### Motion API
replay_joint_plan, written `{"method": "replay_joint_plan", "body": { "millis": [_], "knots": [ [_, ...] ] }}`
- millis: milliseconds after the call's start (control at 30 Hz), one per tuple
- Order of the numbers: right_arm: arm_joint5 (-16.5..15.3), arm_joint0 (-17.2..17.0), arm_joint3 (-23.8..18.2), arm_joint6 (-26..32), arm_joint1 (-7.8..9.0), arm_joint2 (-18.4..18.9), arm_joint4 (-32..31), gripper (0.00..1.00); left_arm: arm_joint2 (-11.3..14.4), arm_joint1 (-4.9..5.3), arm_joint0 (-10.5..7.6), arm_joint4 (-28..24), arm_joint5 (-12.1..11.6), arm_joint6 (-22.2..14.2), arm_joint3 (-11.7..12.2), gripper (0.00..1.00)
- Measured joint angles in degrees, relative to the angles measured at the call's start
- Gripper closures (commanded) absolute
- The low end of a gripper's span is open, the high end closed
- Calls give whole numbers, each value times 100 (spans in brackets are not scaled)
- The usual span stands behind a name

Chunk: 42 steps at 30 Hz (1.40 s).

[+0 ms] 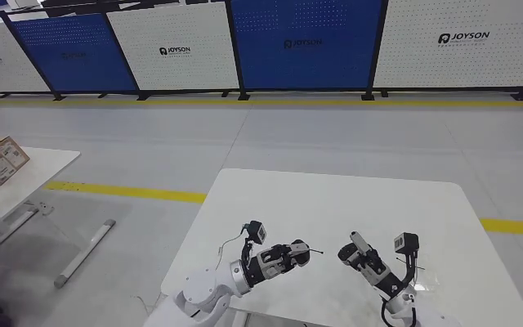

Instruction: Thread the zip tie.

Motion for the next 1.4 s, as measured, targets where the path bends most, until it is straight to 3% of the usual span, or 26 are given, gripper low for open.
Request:
{"method": "replay_joint_plan", "body": {
  "millis": [233, 400, 567, 633, 967, 1067, 1267, 1400],
  "knots": [
    [0, 0, 0, 0, 0, 0, 0, 0, 5, -1, -7, 44, 7, 48, 13, 100],
    [0, 0, 0, 0, 0, 0, 0, 0, 120, -5, 0, 865, 117, 746, 164, 100],
    [0, 0, 0, 0, 0, 0, 0, 0, 91, -9, 113, 1106, -41, 1237, 439, 100],
    [0, 0, 0, 0, 0, 0, 0, 0, 83, -8, 143, 1075, -40, 1264, 526, 100],
    [0, 0, 0, 0, 0, 0, 0, 0, 83, -9, 138, 1064, -39, 1276, 521, 100],
    [0, 0, 0, 0, 0, 0, 0, 0, 24, -15, 165, 836, -255, 1289, 377, 100],
    [0, 0, 0, 0, 0, 0, 0, 0, -399, 33, 590, 336, -1122, 1094, -467, 100],
    [0, 0, 0, 0, 0, 0, 0, 0, -746, 51, 850, -111, -1199, 671, -1125, 100]
  ]
}}
